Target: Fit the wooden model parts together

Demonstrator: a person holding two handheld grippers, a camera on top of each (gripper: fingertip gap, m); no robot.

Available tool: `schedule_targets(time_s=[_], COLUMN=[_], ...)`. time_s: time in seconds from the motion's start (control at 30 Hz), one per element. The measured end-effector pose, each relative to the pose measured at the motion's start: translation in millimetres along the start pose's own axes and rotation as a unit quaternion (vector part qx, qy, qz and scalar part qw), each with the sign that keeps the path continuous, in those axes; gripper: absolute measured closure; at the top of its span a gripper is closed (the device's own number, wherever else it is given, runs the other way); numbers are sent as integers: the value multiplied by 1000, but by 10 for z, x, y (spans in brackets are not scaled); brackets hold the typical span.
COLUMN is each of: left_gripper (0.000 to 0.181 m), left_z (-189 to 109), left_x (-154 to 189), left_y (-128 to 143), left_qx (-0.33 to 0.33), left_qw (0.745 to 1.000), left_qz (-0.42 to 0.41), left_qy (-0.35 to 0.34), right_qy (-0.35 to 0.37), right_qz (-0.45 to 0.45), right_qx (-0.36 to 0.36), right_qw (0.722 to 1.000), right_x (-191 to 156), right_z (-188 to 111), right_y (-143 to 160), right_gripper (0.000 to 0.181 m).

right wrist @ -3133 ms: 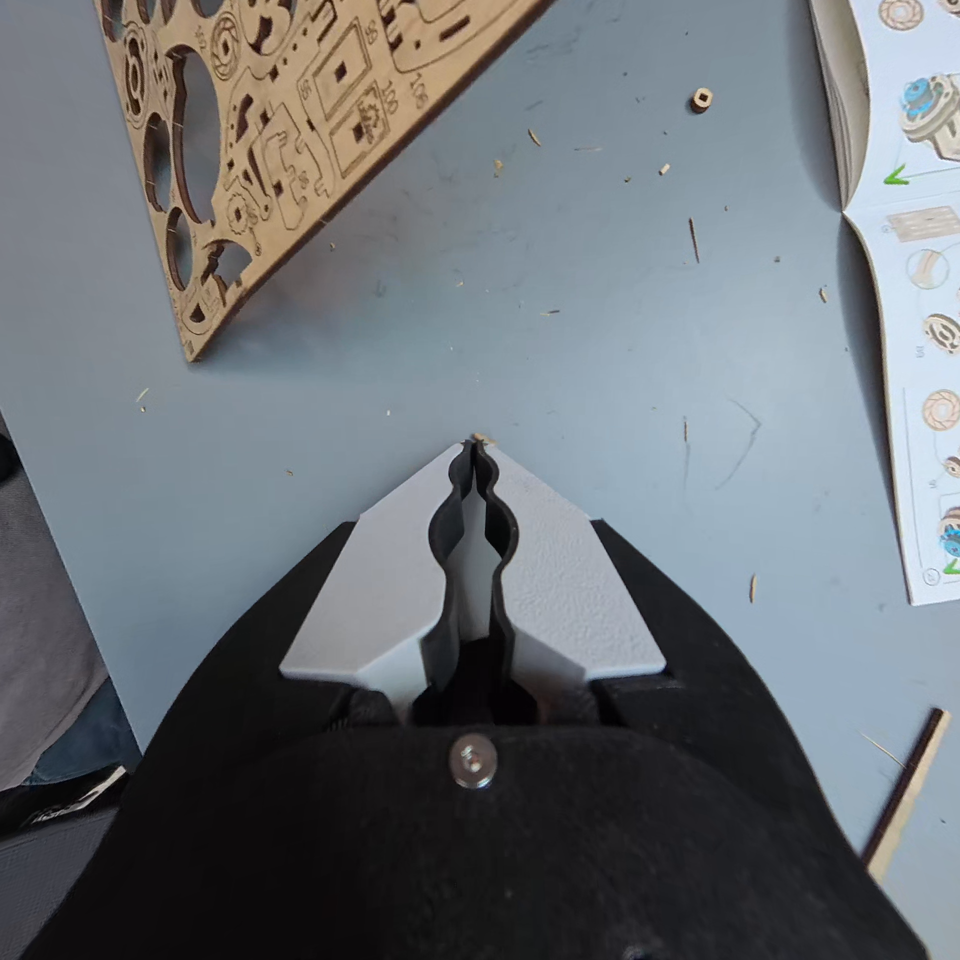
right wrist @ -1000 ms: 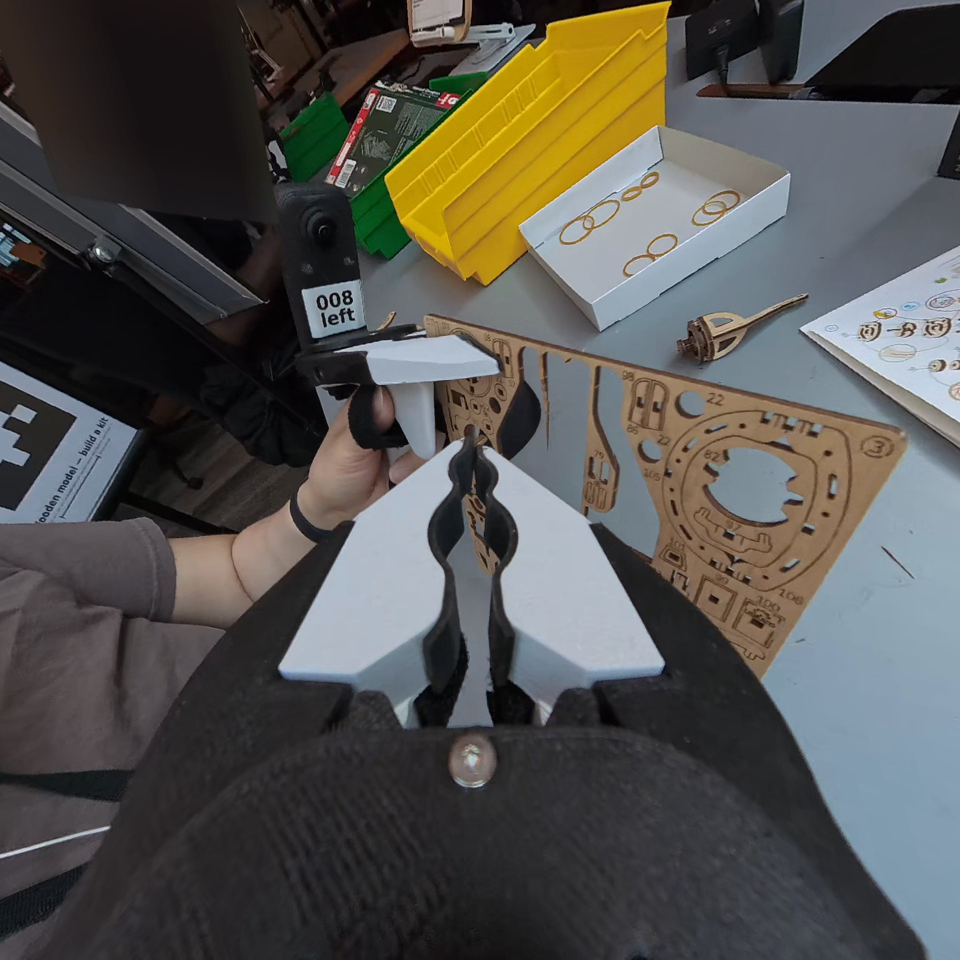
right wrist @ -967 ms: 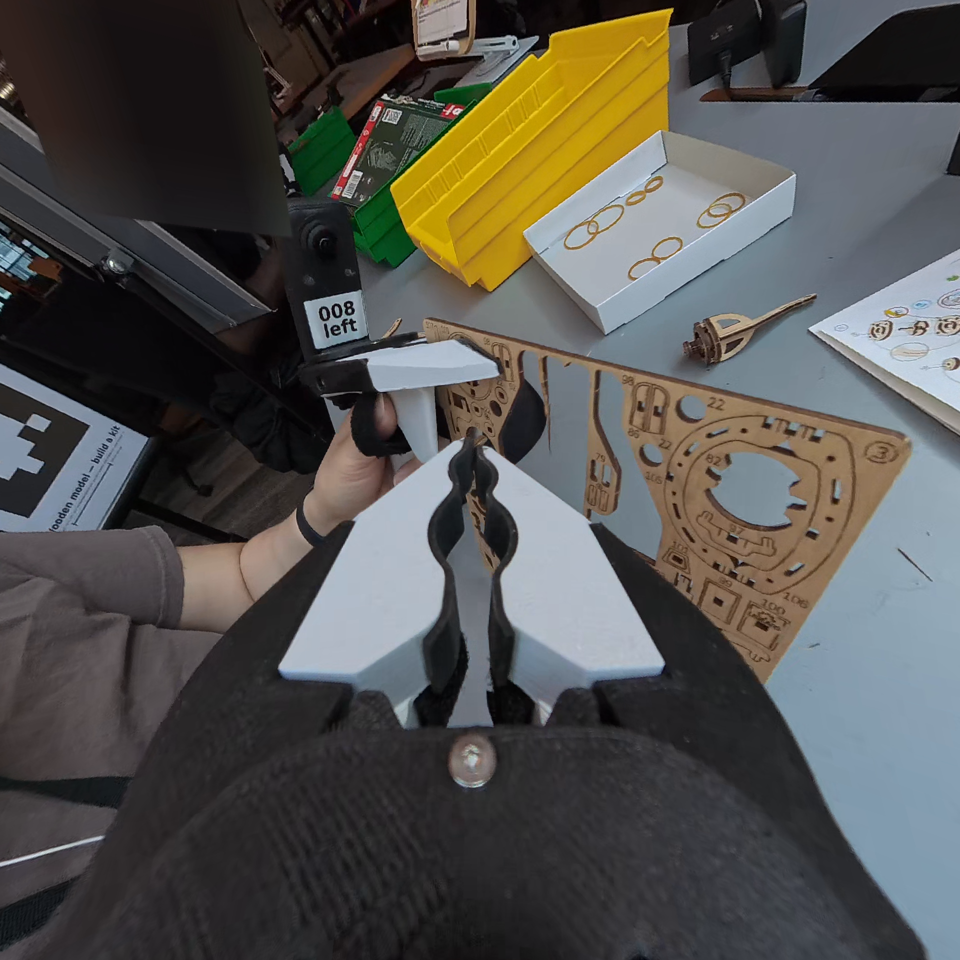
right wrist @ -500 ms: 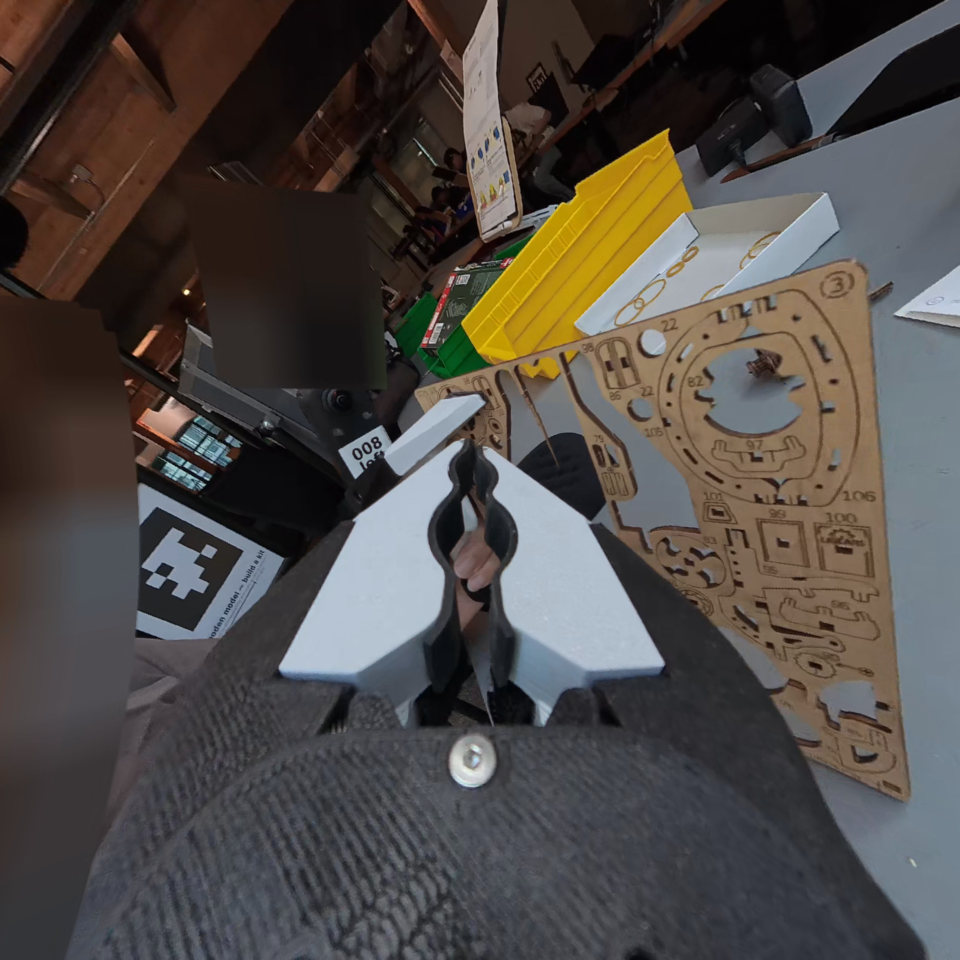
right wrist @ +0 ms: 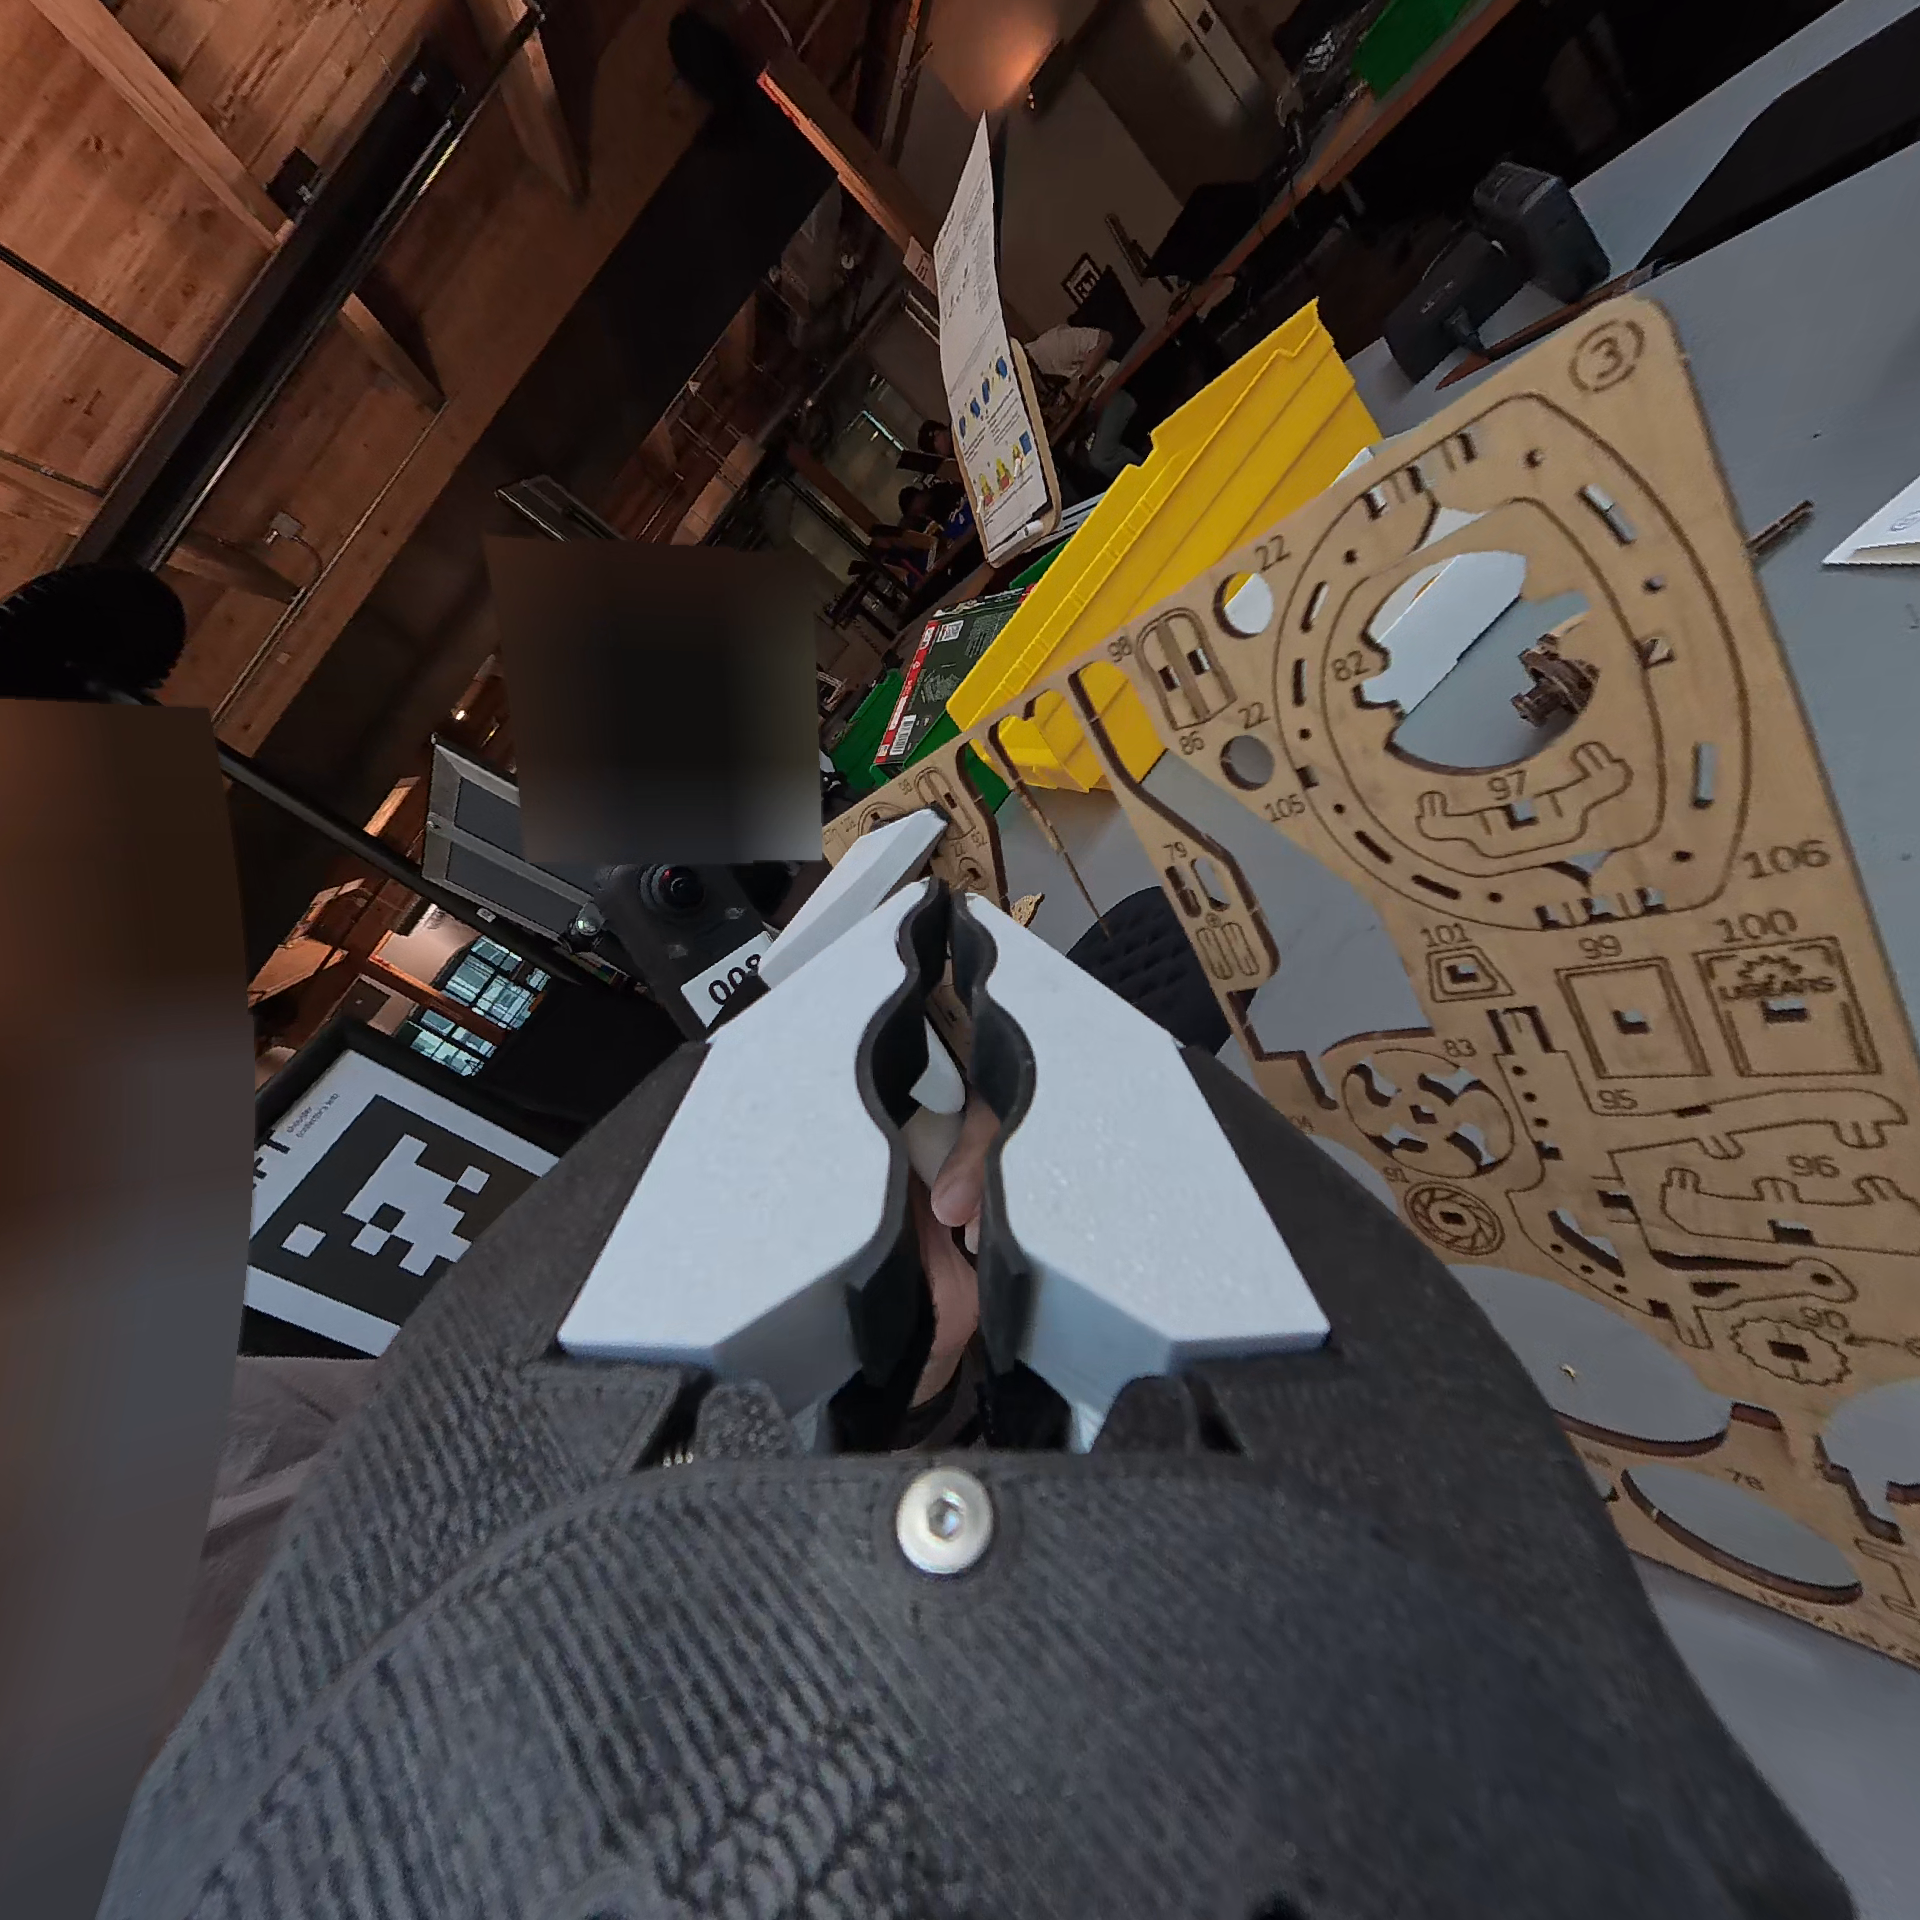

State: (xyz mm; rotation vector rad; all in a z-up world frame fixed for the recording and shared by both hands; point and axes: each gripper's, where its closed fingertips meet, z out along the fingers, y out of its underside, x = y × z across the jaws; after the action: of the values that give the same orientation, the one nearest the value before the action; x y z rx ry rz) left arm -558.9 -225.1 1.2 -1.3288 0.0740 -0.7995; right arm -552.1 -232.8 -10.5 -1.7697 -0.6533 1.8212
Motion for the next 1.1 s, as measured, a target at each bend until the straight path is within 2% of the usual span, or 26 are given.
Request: schedule_targets(time_s=[0.33, 0.6, 1.1], left_gripper=[180, 180, 180], left_z=[17, 12, 29], left_x=[16, 47, 65], left_y=[30, 35, 41], left_qx=[-6, -5, -4], left_qw=[1000, 1000, 1000], left_qz=[13, 22, 22], left_qy=[-1, 0, -1], right_qy=[13, 73, 122], right_qz=[-15, -100, -198], right_qx=[-8, -17, -17], right_qw=[1000, 992, 973], right_x=[17, 11, 11], right_z=[10, -22, -51], right_y=[33, 24, 15], right_gripper=[181, 181, 181])
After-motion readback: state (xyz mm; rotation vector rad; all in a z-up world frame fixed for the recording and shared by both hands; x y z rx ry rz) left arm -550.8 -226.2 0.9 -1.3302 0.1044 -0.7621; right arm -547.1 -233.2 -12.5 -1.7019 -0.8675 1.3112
